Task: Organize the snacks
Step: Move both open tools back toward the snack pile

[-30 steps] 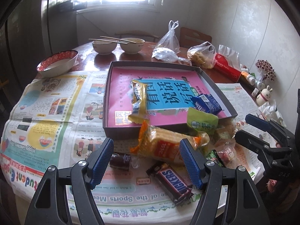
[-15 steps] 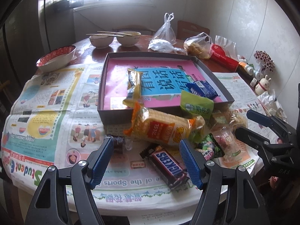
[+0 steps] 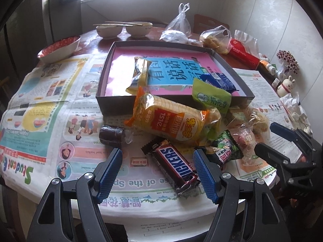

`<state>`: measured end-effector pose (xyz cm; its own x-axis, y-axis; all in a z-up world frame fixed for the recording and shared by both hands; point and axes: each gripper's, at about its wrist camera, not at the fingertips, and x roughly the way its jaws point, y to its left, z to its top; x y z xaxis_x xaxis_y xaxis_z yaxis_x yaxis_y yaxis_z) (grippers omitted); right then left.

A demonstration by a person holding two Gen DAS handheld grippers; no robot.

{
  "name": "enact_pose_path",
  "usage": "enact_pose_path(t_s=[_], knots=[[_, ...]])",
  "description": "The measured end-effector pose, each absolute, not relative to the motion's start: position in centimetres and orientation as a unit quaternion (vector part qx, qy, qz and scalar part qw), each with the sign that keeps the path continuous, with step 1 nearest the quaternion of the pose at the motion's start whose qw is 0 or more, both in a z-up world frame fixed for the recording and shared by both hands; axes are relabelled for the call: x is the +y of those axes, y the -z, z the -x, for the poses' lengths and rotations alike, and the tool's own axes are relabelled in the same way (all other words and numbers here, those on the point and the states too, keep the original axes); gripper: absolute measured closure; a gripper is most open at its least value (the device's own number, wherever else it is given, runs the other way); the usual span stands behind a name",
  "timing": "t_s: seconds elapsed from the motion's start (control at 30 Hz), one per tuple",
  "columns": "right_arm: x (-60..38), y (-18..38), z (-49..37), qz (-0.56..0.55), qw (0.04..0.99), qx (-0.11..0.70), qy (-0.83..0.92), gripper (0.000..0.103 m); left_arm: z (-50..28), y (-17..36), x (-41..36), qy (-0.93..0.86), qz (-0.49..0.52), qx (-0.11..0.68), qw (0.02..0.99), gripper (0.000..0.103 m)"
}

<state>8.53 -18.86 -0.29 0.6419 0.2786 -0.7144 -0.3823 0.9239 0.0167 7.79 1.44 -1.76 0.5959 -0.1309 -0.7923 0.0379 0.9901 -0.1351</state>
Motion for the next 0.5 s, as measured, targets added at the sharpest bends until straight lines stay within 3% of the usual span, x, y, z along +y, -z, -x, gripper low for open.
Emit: enact_pose_path(t_s=[0.3,0.5], knots=[[-18.6,2.1,-8.8,0.088,0.895,0.400,-0.175,0.024,-8.3,3.0,0.6,0.044,0.043,0.462,0.885,0.029],[-19.0,2.5,-9.4,0.083,0.898,0.400,-0.165,0.033,-8.6,3.4,0.6,0.039,0.043,0.467,0.882,0.029]])
